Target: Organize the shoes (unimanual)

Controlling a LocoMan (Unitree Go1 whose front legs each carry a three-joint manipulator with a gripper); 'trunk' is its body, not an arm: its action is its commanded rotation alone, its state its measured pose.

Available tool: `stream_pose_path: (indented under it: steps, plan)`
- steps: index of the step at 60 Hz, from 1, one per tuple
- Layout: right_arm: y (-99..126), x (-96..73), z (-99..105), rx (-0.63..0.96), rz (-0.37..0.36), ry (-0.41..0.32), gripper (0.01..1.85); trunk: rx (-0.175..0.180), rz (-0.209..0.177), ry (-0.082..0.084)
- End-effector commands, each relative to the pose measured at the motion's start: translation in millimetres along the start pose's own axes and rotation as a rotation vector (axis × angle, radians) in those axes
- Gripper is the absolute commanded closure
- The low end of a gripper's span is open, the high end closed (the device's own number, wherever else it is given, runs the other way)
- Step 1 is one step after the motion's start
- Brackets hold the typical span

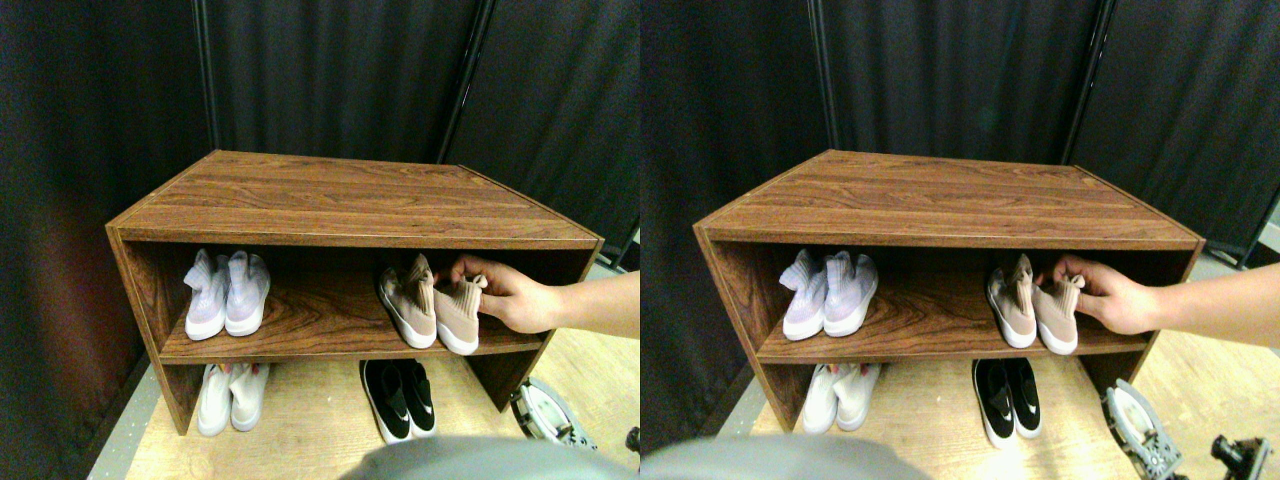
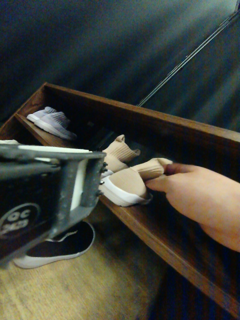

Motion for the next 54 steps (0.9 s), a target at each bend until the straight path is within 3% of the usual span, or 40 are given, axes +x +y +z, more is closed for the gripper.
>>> stream_pose_path:
  steps: [1,8,18,54]
  plan:
    - [9.9,1.5,-2.8,-0.011,0.058,-0.006,1.8,-0.011,-0.002,-0.007]
    - [9.2,2.3,-5.5,0.005,0.052,-0.016,1.8,-0.01,-0.001,-0.003]
    - [9.2,2.1,-6.7,0.013,0.041,-0.017,1.8,-0.004,-0.009,0.015]
    - [13.7,-3.1,-2.5,-0.024,0.065,-0.012,1.8,0.003,-0.018,0.026]
